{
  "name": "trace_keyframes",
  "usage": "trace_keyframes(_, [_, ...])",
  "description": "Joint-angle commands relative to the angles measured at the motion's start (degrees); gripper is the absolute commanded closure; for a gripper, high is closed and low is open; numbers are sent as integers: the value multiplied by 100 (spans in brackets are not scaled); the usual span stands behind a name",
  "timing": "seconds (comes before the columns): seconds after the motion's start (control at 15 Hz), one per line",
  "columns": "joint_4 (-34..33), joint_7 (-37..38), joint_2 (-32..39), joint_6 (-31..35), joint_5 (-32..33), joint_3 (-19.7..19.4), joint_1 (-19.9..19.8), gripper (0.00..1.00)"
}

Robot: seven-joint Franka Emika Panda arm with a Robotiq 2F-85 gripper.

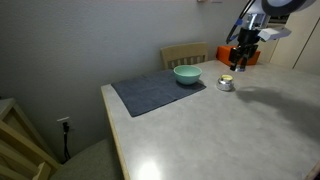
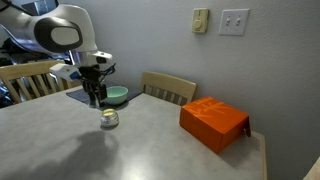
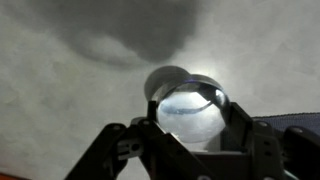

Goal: Pick up the lid from the table and close the bottle

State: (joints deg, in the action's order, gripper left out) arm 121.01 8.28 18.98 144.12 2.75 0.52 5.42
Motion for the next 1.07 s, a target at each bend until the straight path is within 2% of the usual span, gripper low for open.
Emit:
trace_keyframes(0.0, [-55,-54,141,-140,41,-10,-29,56])
trace_keyframes(0.4, [-2,-1,168,-109,28,6,7,56])
trace_keyframes(0.47, [-1,2,170,-112,27,9,10,31])
trace_keyframes(0.67, [-4,4,170,-108,27,9,11,31])
trace_keyframes(0.73, [-5,51,172,-57,108,-30,38,56])
trace_keyframes(1.0, [-222,-156,276,40,90,10,-15,56])
